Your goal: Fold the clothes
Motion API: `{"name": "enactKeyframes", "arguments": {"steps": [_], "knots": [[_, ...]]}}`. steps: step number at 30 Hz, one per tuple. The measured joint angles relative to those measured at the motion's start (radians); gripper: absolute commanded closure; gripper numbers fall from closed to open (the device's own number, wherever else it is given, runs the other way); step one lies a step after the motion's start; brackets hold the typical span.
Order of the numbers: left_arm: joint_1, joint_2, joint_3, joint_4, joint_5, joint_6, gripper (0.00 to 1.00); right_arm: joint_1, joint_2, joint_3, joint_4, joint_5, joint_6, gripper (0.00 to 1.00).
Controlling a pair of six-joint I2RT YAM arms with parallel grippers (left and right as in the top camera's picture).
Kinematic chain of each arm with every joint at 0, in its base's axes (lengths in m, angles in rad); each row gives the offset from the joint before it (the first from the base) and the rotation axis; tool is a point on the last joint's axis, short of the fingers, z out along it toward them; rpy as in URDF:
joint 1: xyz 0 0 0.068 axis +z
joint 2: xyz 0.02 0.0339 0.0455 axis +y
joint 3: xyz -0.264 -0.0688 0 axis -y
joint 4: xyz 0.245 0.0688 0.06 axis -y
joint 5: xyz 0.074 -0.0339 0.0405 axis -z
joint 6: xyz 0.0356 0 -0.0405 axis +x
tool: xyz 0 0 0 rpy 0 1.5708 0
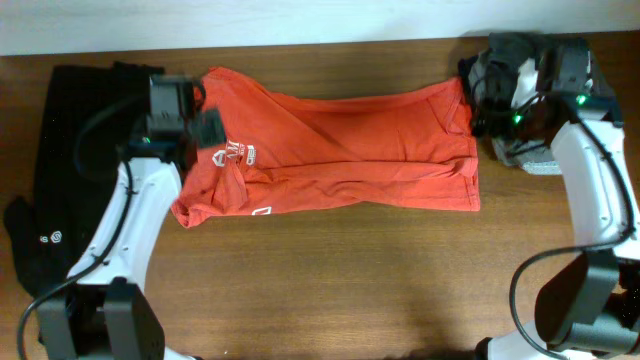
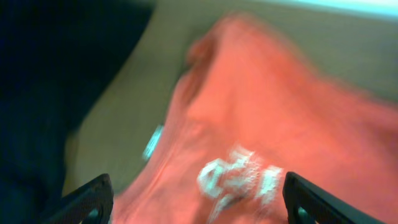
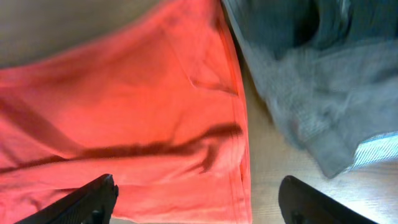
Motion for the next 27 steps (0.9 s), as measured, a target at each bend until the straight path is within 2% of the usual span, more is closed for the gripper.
{"name": "enactKeyframes", "arguments": {"steps": [6,13,19,27], "knots": [[-0.001,0.044,0.242,-0.003,0.094,0.110,0.13,0.056,-0.006,0.089,0.014,0.000,-0.054,0.07],[-0.001,0.317,0.463,0.026,0.119,0.182,0.13,0.109,-0.001,0.089,0.006,0.000,-0.071,0.08],[-0.001,0.529,0.550,0.080,0.120,0.203,0.14,0.134,0.006,0.089,-0.031,0.000,-0.072,0.09],[-0.001,0.612,0.578,0.090,0.115,0.224,0.26,0.134,0.006,0.089,-0.059,0.000,-0.074,0.12]]}}
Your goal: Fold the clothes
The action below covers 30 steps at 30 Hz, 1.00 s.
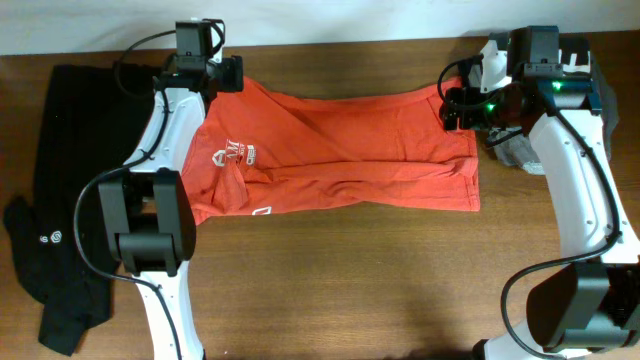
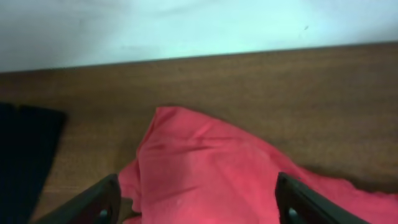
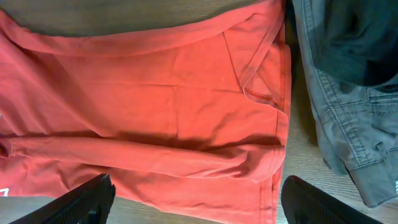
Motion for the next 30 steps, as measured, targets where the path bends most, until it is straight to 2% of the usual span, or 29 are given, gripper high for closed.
{"name": "enactKeyframes", "arguments": {"steps": [5,10,15,20,21,22,23,24,28,30], "knots": [[0.000,0.025,0.011,-0.038,-0.004,0.004,0.30,0.000,0.000,0.000,-0.002,0.000,-0.001,0.12],[0.000,0.073,0.012,-0.043,-0.004,0.007,0.40,0.000,0.000,0.000,-0.005,0.000,-0.001,0.12],[0.001,0.093,0.012,-0.036,-0.004,0.005,0.57,0.000,0.000,0.000,-0.005,0.000,-0.002,0.12],[0.008,0.093,0.012,-0.035,-0.006,-0.007,0.89,0.000,0.000,0.000,-0.005,0.000,-0.002,0.12],[0.010,0.093,0.012,-0.037,-0.007,-0.007,0.94,0.000,0.000,0.000,-0.005,0.000,-0.002,0.12],[0.012,0.093,0.012,-0.040,-0.008,-0.011,0.95,0.000,0.000,0.000,-0.005,0.000,-0.002,0.12],[0.012,0.093,0.012,-0.045,-0.008,-0.013,0.95,0.000,0.000,0.000,-0.005,0.000,-0.002,0.12],[0.013,0.093,0.013,-0.048,-0.008,-0.013,0.80,0.000,0.000,0.000,-0.005,0.000,-0.002,0.12],[0.020,0.093,0.013,-0.057,-0.030,-0.030,0.43,0.000,0.002,0.000,-0.005,0.000,-0.001,0.12],[0.027,0.093,0.014,-0.051,-0.038,-0.037,0.40,0.000,0.002,0.000,-0.005,0.000,-0.002,0.12]]}}
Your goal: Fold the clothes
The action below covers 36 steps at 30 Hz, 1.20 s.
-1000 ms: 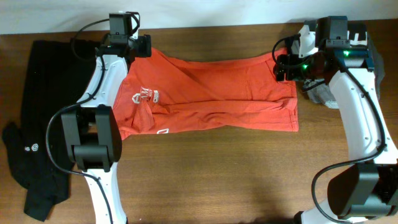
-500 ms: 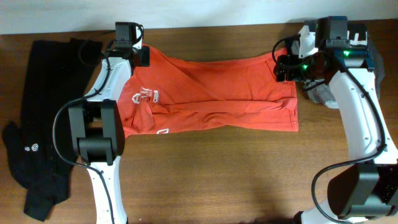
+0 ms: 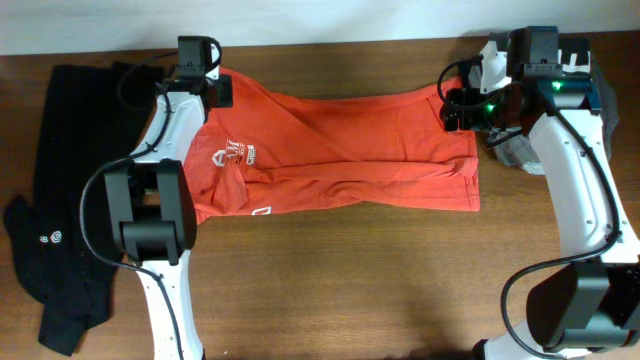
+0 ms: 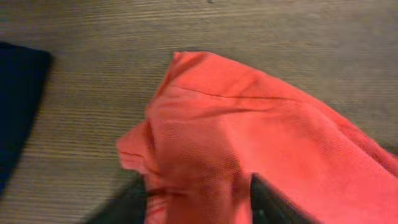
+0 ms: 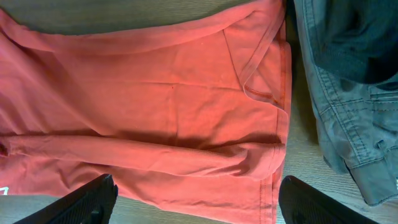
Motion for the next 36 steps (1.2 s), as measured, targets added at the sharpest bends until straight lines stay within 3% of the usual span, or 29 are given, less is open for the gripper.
{"name": "enactKeyframes", "arguments": {"steps": [11,17,19,22,24,36], "knots": [[0.013,0.026,0.003,0.079,-0.003,-0.003,0.40,0.000,0.000,0.000,0.000,0.000,0.000,0.12],[0.013,0.066,0.003,0.144,0.013,-0.002,0.48,0.000,0.001,0.000,0.000,0.000,0.000,0.12],[0.013,0.066,0.003,0.159,0.013,-0.003,0.56,0.000,0.002,0.000,0.000,0.000,0.000,0.12],[0.013,0.066,0.004,0.174,0.016,-0.004,0.86,0.000,0.004,0.000,0.000,0.000,0.000,0.12],[0.013,0.066,0.004,0.180,0.019,-0.008,0.99,0.000,0.005,0.000,0.000,0.000,0.000,0.12],[0.013,0.066,0.019,0.077,0.019,-0.010,0.99,0.000,0.005,-0.001,0.000,0.000,0.000,0.12]]}}
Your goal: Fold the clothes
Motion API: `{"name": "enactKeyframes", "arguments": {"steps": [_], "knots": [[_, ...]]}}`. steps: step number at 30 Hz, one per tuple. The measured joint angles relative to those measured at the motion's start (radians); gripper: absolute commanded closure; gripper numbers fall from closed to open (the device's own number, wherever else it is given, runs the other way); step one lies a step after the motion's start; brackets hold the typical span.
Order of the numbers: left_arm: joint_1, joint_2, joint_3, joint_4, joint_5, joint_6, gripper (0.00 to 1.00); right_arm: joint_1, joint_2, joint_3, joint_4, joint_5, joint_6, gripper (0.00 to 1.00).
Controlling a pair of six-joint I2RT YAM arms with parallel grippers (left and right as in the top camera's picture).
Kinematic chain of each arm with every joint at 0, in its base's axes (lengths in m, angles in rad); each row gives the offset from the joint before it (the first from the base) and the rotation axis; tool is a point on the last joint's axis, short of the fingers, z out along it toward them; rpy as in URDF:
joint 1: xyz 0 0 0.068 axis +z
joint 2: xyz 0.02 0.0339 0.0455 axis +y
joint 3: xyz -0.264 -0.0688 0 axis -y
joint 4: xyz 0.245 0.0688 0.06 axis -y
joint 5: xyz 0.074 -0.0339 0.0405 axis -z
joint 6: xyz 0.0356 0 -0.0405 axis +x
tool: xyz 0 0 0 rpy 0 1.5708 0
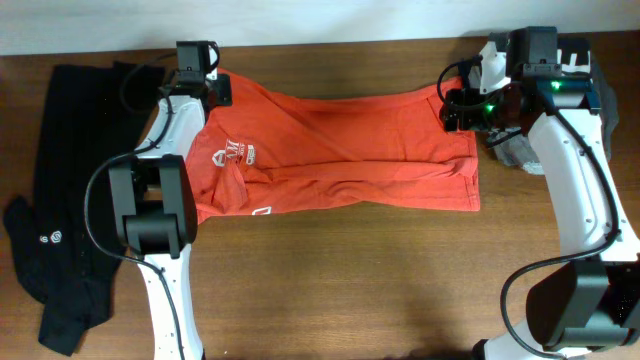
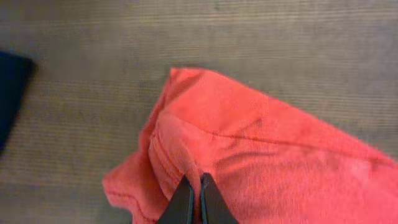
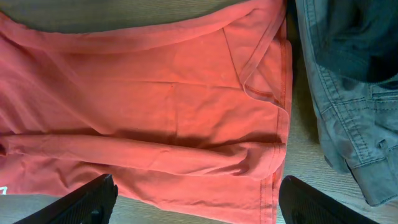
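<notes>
A red T-shirt [image 1: 340, 150] with a white logo [image 1: 232, 152] lies spread lengthwise across the wooden table. My left gripper [image 1: 205, 85] sits at the shirt's far left corner. Its fingertips [image 2: 193, 188] are shut on a raised fold of the red cloth [image 2: 249, 143]. My right gripper [image 1: 458, 105] hovers over the shirt's right end, with its fingers [image 3: 93, 199] wide open and nothing between them. The right hem and a folded-in corner [image 3: 258, 68] show beneath it.
A black garment [image 1: 70, 180] lies along the table's left side. A grey garment [image 3: 348, 93] is heaped at the far right, beside the shirt's hem and under the right arm [image 1: 580, 170]. A white wall runs along the table's back edge [image 1: 330, 42].
The left gripper's fingers were apart around the shirt's far left corner and are now shut on a fold of it. The right gripper and the rest of the shirt look the same.
First my left gripper was open over the logo area and the right was open over the shirt's right end. Then the left stood open at the far left corner by the back edge. Later it was lower on that corner, and now it pinches the cloth.
</notes>
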Motion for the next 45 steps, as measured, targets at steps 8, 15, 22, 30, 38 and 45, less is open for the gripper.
{"name": "enactKeyframes", "arguments": {"steps": [8,15,22,30,38,45], "knots": [[0.000,-0.063,0.050,-0.202,0.000,0.000,0.99,0.000,0.000,0.000,0.000,0.000,0.000,0.12],[-0.016,-0.189,0.080,-0.357,0.000,0.000,0.99,0.000,0.001,0.000,0.000,0.000,0.000,0.12],[-0.051,-0.204,0.085,-0.675,0.001,0.000,0.99,0.000,0.001,-0.001,0.002,0.000,0.000,0.12],[-0.084,-0.189,0.085,-0.838,0.004,0.000,0.59,0.000,0.001,-0.001,0.004,0.000,0.000,0.12],[-0.087,-0.132,0.085,-0.876,0.012,0.000,0.58,0.000,0.002,-0.001,0.003,0.000,0.000,0.12],[-0.074,-0.130,0.169,-0.813,0.023,-0.005,0.56,0.000,0.002,-0.001,0.004,0.000,0.000,0.12]]}}
